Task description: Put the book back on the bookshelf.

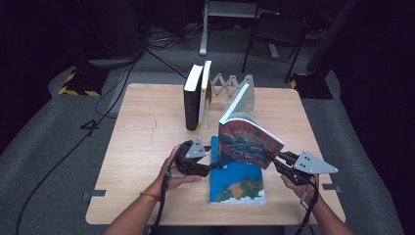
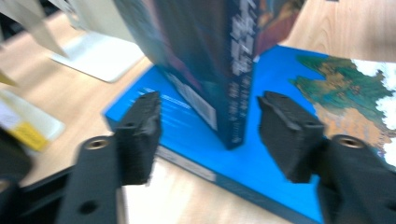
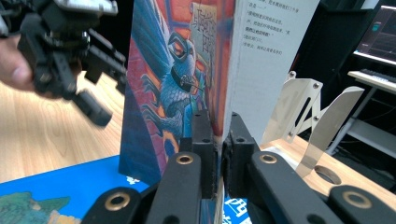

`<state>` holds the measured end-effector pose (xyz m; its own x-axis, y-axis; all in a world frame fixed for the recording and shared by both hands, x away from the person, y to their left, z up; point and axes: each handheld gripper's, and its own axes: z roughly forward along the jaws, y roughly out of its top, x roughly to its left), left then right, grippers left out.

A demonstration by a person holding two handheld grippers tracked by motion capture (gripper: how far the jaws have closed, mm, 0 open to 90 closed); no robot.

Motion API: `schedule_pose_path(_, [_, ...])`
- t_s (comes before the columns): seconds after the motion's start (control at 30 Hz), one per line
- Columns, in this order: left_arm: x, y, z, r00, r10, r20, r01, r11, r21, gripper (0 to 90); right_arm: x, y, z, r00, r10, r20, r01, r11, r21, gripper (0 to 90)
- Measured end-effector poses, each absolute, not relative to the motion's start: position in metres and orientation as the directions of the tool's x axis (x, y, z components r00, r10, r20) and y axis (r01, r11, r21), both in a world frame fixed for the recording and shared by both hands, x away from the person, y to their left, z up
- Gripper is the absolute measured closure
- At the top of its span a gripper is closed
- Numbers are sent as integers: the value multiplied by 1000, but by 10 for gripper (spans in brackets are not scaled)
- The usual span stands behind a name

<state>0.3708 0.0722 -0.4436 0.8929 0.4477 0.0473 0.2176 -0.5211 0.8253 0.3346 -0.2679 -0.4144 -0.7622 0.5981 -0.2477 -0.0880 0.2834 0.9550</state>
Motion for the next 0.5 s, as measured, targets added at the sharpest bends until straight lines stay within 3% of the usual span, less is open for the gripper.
schedule_pose_path(0.07, [369,61,-449,893,448,45,226,-531,816,308,333,-268,-415,-763,594,-254,-89,292,952,856])
schedule_pose_path(0.27, [374,36,-457,886,463,26,235,-497,835,278,331,-270,-416,-766,592,-251,-86,293,952,855])
schedule_pose_path(0.37, [377,34,-456,877,480,18,239,-468,851,286,331,-271,-416,-766,592,-251,-84,295,952,855])
schedule_pose_path(0.5, [382,32,-443,855,517,30,214,-405,889,381,332,-272,-416,-767,592,-249,-83,294,952,854])
